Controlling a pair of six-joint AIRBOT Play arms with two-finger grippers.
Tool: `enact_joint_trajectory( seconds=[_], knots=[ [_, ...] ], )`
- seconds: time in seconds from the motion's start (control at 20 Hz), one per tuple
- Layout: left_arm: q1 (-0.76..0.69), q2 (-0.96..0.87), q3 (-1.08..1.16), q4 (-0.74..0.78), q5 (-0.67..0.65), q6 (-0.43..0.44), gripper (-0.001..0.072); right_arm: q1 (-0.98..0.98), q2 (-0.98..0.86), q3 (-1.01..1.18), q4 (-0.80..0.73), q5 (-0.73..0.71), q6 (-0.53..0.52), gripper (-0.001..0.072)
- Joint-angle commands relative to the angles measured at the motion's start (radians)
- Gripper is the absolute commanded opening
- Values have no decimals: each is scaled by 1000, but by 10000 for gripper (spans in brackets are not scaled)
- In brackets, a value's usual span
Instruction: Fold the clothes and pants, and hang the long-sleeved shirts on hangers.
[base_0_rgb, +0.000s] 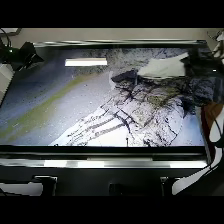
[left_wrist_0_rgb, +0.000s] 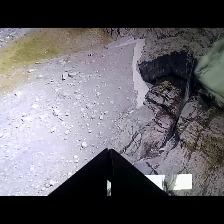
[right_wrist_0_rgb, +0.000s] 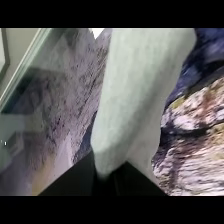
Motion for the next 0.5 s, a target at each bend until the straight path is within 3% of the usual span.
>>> enact_joint_trajectory(
  seconds=[0.0, 0.45],
  knots=[
    [1, -1, 0, 0, 1, -11, 24, -145, 42, 16, -68, 11, 59, 30],
    [1, -1, 0, 0, 0, -34, 24, -370, 181, 16, -141, 113, 151, 30]
  ],
)
